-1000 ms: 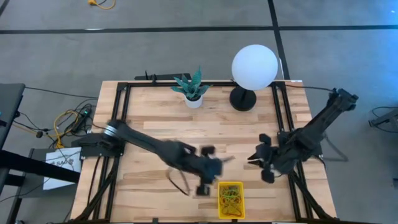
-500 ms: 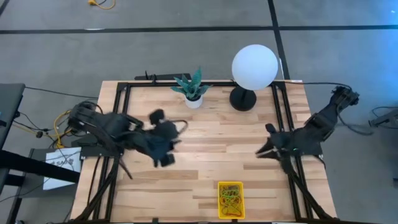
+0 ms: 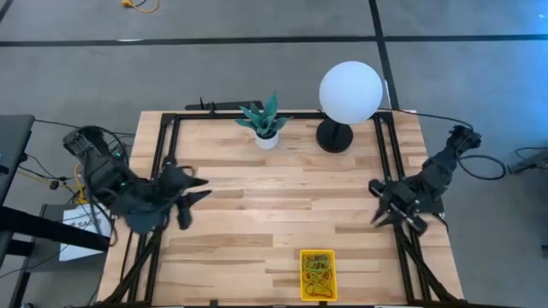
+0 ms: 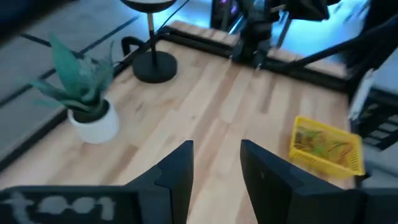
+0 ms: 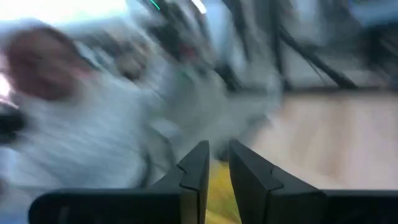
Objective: Pick and place rubber bands into bin
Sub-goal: Return to Home Position
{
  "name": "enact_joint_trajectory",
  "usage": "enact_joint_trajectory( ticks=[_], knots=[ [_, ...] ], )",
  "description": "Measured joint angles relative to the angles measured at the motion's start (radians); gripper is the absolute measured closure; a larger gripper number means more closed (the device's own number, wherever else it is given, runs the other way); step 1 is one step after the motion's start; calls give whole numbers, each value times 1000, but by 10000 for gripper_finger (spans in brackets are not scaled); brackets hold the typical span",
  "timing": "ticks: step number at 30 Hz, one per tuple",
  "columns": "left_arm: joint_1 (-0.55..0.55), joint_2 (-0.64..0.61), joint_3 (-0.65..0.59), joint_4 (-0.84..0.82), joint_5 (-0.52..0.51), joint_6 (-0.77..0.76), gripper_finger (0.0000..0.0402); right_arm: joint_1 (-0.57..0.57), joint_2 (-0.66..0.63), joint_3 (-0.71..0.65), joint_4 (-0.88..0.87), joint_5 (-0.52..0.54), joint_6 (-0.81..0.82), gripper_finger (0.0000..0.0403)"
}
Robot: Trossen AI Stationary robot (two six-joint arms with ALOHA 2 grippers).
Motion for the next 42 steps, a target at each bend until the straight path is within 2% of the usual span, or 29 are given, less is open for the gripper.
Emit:
enact_joint_trajectory(
  ticks=[3,7,12,15,17,19,24,27,33,39,42],
  knots=[
    [-62,-159,-226,177,-29,-15,278,-7,-73,-52,136,-40,16,347],
    [-61,-336,-540,616,11,203,278,-33,-102,-94,119,-5,3,347],
    [-9,-488,-923,1261,267,526,278,-86,-94,-142,166,-17,1,347],
    [82,-550,-1082,1475,398,627,278,-126,-92,-142,217,-111,-67,347],
    [155,-610,-1129,1477,477,644,278,-160,-106,-134,213,-209,-97,347],
    [232,-688,-1136,1409,549,643,278,-196,-144,-123,190,-255,-117,347],
    [388,-869,-1124,1259,712,695,278,-299,-253,-108,28,-198,-147,347],
    [429,-944,-1127,1227,744,714,278,-355,-279,-129,59,-190,-142,347],
    [461,-939,-1130,1257,747,773,278,-438,-260,-226,193,-266,-151,347],
    [482,-872,-1130,1288,757,733,278,-499,-262,-296,291,-274,-113,347],
    [489,-849,-1130,1307,763,727,278,-518,-262,-322,326,-311,-105,347]
  ],
)
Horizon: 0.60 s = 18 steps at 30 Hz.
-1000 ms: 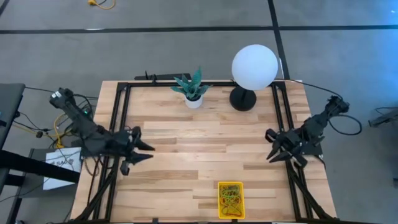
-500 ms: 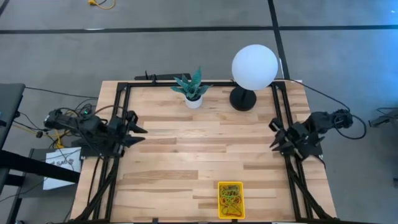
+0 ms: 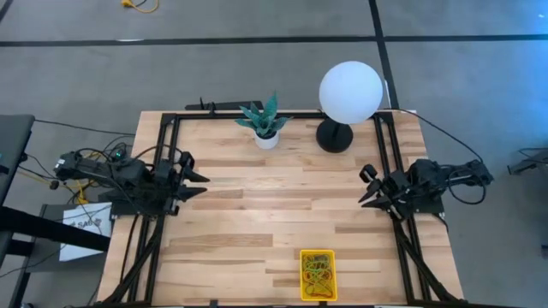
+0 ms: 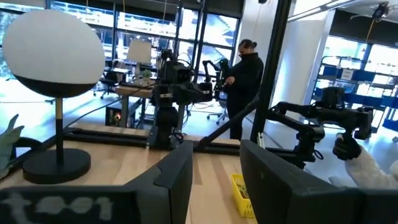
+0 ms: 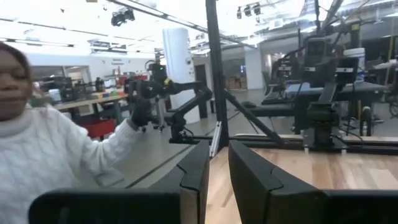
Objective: Pick and place rubber bands into bin
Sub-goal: Return to Home Position
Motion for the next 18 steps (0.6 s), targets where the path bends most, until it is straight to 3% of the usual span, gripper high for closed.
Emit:
enact_joint_trajectory(
  ticks=[6,13,18],
  knots=[
    [7,-105,2,-10,53,57,278,-41,-10,-1,5,-62,13,347],
    [7,-172,2,-119,47,46,278,-103,-16,-5,-5,-126,-23,347],
    [7,-173,-70,32,75,92,278,-141,-16,-48,116,-155,-41,347]
  ],
)
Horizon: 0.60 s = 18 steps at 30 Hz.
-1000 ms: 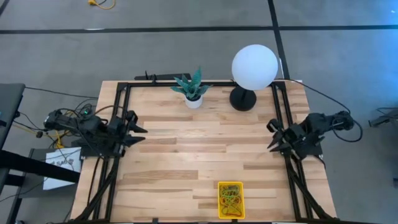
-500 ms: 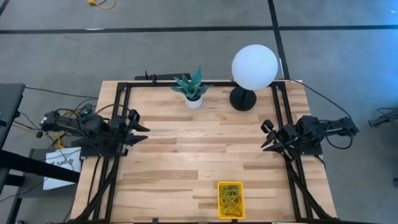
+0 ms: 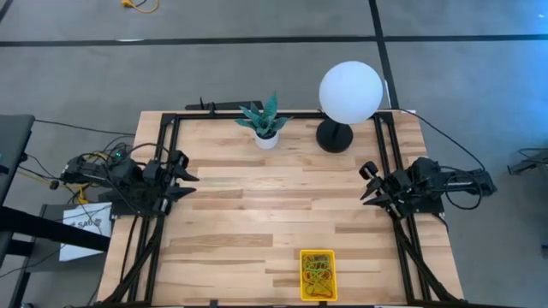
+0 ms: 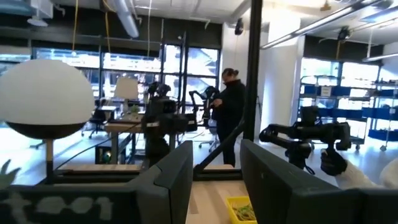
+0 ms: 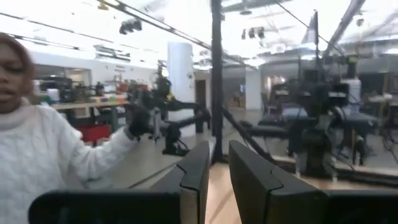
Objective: Pick and place rubber bands into bin
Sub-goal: Return to Home Position
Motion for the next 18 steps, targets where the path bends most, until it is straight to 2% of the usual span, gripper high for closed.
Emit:
enact_joint_trajectory(
  ticks=[5,9,13,18],
  knots=[
    [0,0,-85,106,5,-7,278,-42,0,-40,42,15,66,347],
    [0,0,-92,129,4,-16,278,-73,0,-42,40,26,72,347],
    [0,0,-92,134,-4,-12,278,-101,0,-42,1,98,70,347],
    [0,1,-95,136,-10,-23,278,-123,0,-42,-28,105,97,347]
  ],
)
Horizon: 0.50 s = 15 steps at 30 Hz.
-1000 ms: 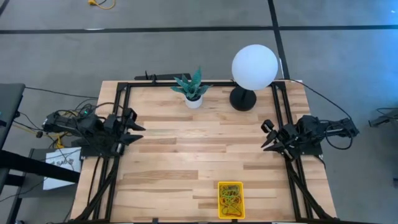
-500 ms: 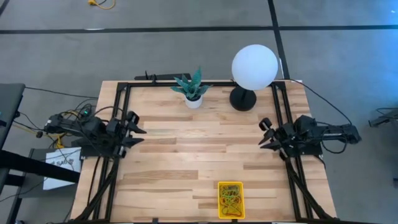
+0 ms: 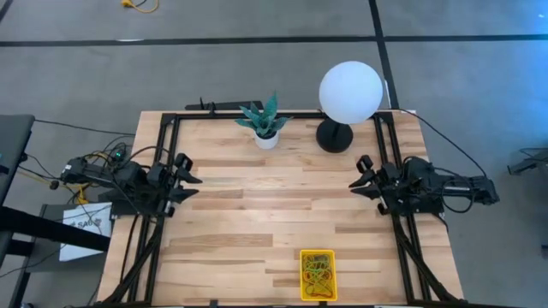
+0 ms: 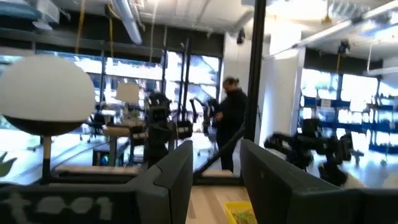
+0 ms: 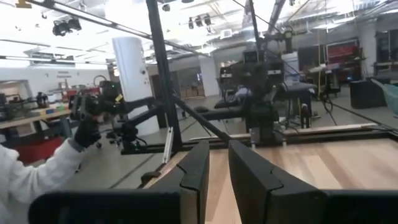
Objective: Pick and place rubber bands into bin
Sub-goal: Return to Home Position
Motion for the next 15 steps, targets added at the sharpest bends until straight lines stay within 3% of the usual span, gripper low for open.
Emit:
enact_joint_trajectory(
  ticks=[6,12,15],
  knots=[
    [0,2,-109,179,-43,-32,278,0,0,0,0,0,-8,347],
    [0,-1,-93,125,-41,-60,278,1,0,0,-35,-1,-36,347],
    [0,0,-93,45,-92,-126,278,1,0,0,-62,-1,-36,347]
  ],
)
